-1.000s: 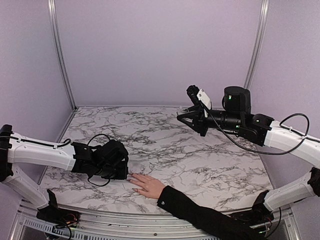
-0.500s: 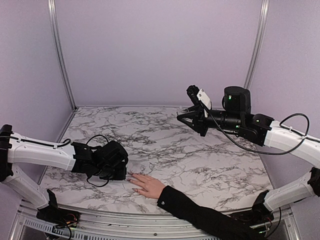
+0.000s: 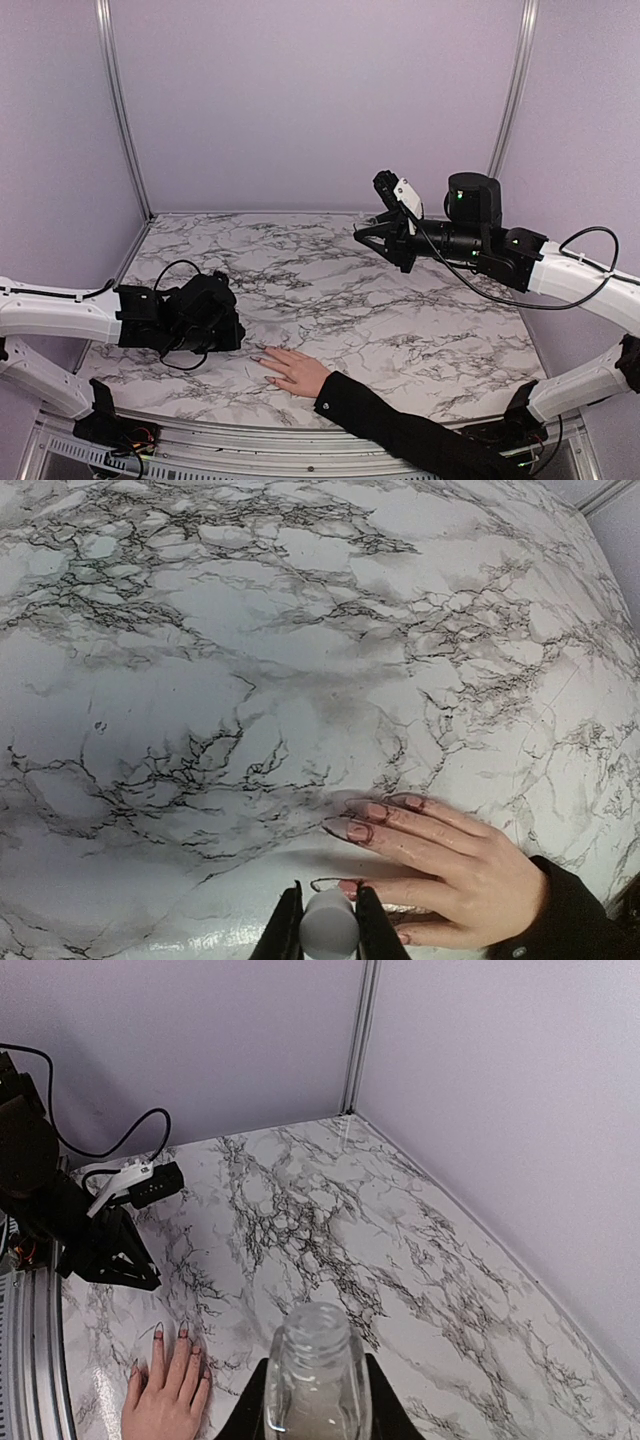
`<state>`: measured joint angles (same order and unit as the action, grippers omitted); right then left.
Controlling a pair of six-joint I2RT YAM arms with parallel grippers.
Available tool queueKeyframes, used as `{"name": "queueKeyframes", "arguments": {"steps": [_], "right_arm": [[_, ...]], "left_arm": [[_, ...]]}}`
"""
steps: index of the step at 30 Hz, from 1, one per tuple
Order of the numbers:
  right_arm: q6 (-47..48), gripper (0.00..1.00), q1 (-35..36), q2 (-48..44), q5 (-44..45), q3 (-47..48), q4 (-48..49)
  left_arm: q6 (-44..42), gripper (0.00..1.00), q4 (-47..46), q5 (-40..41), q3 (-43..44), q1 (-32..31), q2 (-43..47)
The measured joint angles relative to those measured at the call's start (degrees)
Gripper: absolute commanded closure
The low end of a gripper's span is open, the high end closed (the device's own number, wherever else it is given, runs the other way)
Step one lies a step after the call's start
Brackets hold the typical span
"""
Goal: Paint the nails
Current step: Paint the nail polish on the nail.
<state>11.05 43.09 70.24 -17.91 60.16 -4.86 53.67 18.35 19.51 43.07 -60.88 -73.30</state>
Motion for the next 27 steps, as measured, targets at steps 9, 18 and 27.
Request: {"name": "queueKeyframes", "arguments": {"steps": [9,18,27], "right_arm": [[0.1,1.00,0.0,0.0,0.0,0.0,0.0],[0.9,1.00,0.0,0.0,0.0,0.0,-0.1],[1.0,1.00,0.0,0.0,0.0,0.0,-0.2]], "left_arm": [[-3.9,1.00,-2.1,-3.5,2.5,-0.1,-8.2],[-4.6,1.00,-2.0,-4.0,4.3,-0.1,-10.2],[-3.7,1.00,0.1,-4.0,4.3,-0.1,-10.8]]}}
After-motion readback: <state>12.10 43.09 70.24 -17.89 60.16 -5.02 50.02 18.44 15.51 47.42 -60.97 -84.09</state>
